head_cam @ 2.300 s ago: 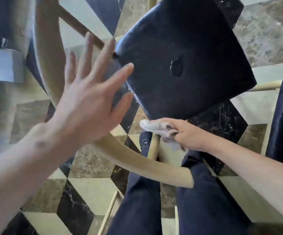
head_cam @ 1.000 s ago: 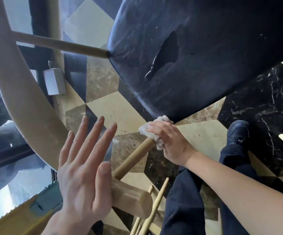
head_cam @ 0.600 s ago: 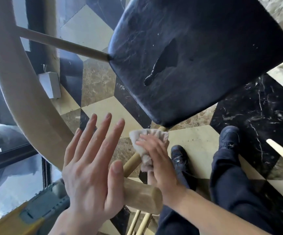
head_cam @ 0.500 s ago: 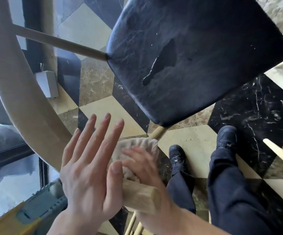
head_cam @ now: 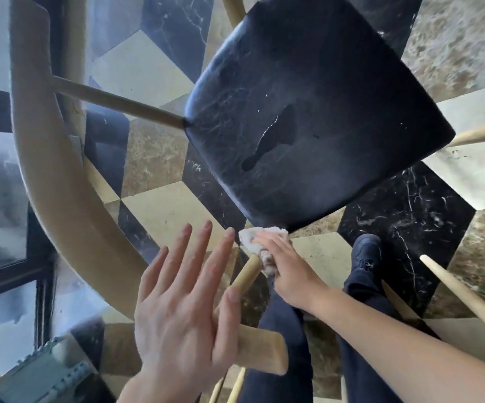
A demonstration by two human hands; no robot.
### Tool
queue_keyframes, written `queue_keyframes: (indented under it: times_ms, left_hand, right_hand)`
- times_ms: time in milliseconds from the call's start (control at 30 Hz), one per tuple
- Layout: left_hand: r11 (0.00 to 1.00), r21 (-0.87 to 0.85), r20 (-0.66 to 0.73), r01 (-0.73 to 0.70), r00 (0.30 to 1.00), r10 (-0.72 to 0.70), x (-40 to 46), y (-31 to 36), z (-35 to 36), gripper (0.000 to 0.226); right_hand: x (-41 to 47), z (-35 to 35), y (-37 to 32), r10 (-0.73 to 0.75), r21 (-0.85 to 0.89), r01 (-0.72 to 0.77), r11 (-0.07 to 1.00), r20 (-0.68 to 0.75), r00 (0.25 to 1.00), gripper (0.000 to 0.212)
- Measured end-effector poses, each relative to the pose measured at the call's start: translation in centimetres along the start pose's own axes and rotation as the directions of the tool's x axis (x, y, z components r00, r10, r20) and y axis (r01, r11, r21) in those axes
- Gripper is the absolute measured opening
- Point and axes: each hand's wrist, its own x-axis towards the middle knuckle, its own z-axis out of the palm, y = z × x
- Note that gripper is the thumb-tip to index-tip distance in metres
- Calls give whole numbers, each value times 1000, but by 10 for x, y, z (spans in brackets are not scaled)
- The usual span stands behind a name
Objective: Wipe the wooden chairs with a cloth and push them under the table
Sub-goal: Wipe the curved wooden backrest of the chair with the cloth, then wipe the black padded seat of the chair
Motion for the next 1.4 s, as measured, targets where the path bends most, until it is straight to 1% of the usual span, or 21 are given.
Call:
queue_keyframes:
  times_ms: [67, 133, 167, 233, 300, 333, 400, 433, 500, 567, 733, 800, 867, 900, 967, 1033, 1100, 1200, 1300, 1333, 1400]
  left_hand:
    - [997, 73, 198, 34, 979, -48, 6, 3, -7, 60]
    - [990, 137, 417, 35, 905, -90, 12, 4, -9, 66]
    - [991, 135, 504, 6, 861, -74, 15, 0, -10, 69]
    - [999, 30, 633, -44, 774, 15, 24, -9, -10, 71]
    - [994, -79, 663, -77, 741, 110, 45, -26, -15, 72]
    - [990, -96, 658, -102, 740, 140, 61, -38, -18, 72]
    - [982, -93, 645, -162, 742, 183, 103, -61, -22, 70]
    - [979, -81, 637, -188, 746, 196, 123, -67, -21, 68]
    - [970, -37, 613, -240, 761, 212, 167, -80, -18, 66]
    - [961, 16, 580, -275, 786, 215, 212, -91, -16, 65]
    - [938, 112, 594, -327, 779, 201, 296, -99, 11, 64]
    - [943, 112, 565, -312, 801, 198, 319, -100, 30, 68]
    - [938, 99, 499, -333, 832, 243, 338, -100, 49, 73]
    - [924, 108, 476, -366, 835, 275, 347, -101, 63, 77]
    - [896, 128, 475, -425, 820, 321, 359, -107, 83, 92]
    - [867, 149, 527, -476, 780, 338, 368, -118, 101, 113]
    - [827, 164, 527, -538, 756, 388, 380, -126, 112, 129]
    - [759, 208, 530, -616, 724, 442, 398, -137, 122, 142]
    - [703, 243, 562, -669, 687, 460, 401, -142, 131, 153]
    - [695, 242, 570, -677, 679, 463, 402, -143, 133, 157]
    - [681, 246, 579, -690, 668, 467, 403, -143, 136, 162]
  right_hand:
    - [-11, -5, -5, 86, 89, -88, 992, 26, 996, 86]
    - [-14, -23, -17, 253, 263, -253, 931, 34, 967, 78]
    - [-10, -33, -27, 316, 329, -316, 890, 56, 947, 67]
    - [-4, -59, -62, 400, 367, -419, 831, 129, 907, 27]
    - [4, -79, -83, 416, 348, -409, 843, 61, 908, 51]
    - [7, -86, -91, 423, 361, -396, 844, 6, 906, 55]
    - [9, -100, -99, 533, 416, -457, 786, -82, 842, 42]
    - [9, -106, -101, 577, 497, -458, 737, -111, 809, 40]
    - [16, -116, -108, 654, 626, -406, 665, -227, 721, 40]
    - [24, -128, -113, 680, 661, -335, 672, -371, 632, 41]
    - [45, -154, -113, 576, 572, -187, 799, -636, 514, 52]
    - [67, -164, -111, 453, 441, -143, 886, -760, 466, 54]
    - [90, -165, -106, 262, 215, -156, 964, -868, 422, 71]
    - [106, -164, -99, 187, 119, -186, 975, -894, 408, 76]
    - [130, -158, -86, 105, -6, -247, 969, -896, 431, 80]
    - [152, -147, -70, 101, -62, -308, 949, -867, 487, 82]
    - [165, -135, -62, 55, -140, -339, 930, -861, 505, 79]
    - [182, -123, -56, 13, -185, -378, 907, -886, 464, 72]
    - [188, -112, -56, -23, -209, -360, 909, -888, 459, 71]
    - [190, -107, -56, -52, -241, -346, 907, -878, 476, 72]
    - [192, -90, -56, -125, -345, -307, 887, -819, 559, 67]
